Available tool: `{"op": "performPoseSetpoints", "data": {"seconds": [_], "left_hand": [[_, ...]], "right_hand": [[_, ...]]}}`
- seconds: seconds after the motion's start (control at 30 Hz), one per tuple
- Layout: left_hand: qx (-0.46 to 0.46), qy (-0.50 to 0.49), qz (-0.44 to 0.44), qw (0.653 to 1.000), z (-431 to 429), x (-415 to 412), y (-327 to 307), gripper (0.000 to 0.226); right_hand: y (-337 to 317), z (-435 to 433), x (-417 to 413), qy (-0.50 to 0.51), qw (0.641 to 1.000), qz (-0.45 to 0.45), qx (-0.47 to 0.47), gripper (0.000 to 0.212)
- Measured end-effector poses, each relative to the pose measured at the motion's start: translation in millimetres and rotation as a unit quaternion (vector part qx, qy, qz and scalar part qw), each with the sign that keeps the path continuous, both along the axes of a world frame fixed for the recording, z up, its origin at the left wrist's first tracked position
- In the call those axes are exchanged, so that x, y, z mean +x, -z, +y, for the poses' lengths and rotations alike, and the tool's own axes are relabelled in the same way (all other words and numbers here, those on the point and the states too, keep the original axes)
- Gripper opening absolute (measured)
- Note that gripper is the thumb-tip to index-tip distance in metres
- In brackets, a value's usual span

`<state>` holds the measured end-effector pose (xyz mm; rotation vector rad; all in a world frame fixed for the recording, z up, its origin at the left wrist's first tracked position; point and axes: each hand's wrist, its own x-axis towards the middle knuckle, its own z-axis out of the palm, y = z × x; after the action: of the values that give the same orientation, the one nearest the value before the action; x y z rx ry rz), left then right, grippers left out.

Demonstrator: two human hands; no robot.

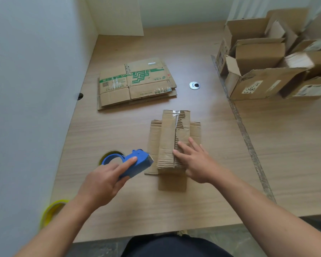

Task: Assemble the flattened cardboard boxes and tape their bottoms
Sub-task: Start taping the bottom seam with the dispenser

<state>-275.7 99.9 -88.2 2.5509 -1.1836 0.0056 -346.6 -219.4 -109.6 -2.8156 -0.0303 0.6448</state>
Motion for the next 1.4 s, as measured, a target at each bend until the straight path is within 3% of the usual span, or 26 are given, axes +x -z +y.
{"op": "performPoseSetpoints", "data": {"seconds": [0.1, 0.2, 0.37, 0.53, 0.67, 0.93, 1.17, 1.27, 1.4], "left_hand": [[-0.021, 0.064, -0.028, 0.997, -5, -2, 0, 0.052], [-0.038, 0.092, -0.046, 0.994, -11, -5, -5, 0.051], [-0.054, 0.113, -0.045, 0.991, -17, -7, -10, 0.056], [-0.053, 0.123, -0.048, 0.990, -20, -8, -16, 0.057], [-0.041, 0.138, -0.050, 0.988, -21, -9, -20, 0.056], [-0.024, 0.139, -0.015, 0.990, -19, -8, -22, 0.063], [0.004, 0.087, 0.108, 0.990, -23, -1, -37, 0.061], [0.055, 0.069, 0.135, 0.987, -13, 9, -40, 0.062], [0.119, 0.086, 0.209, 0.967, -5, 26, -52, 0.062]], "right_hand": [[-15, 1, -1, 0.038, 0.992, -0.075, 0.092, 0.058], [-35, 8, 1, 0.096, 0.957, -0.142, 0.232, 0.051], [-50, 19, 1, 0.077, 0.934, -0.112, 0.329, 0.044], [-45, 28, -1, 0.083, 0.925, -0.151, 0.337, 0.018], [-42, 32, -4, 0.131, 0.911, -0.168, 0.353, 0.015], [-42, 28, -3, 0.133, 0.909, -0.168, 0.357, 0.009], [-38, 25, -5, 0.148, 0.916, -0.151, 0.341, 0.014], [-38, 3, -11, 0.226, 0.892, -0.170, 0.352, 0.017], [-35, -29, -31, 0.274, 0.886, -0.096, 0.361, 0.020]]}}
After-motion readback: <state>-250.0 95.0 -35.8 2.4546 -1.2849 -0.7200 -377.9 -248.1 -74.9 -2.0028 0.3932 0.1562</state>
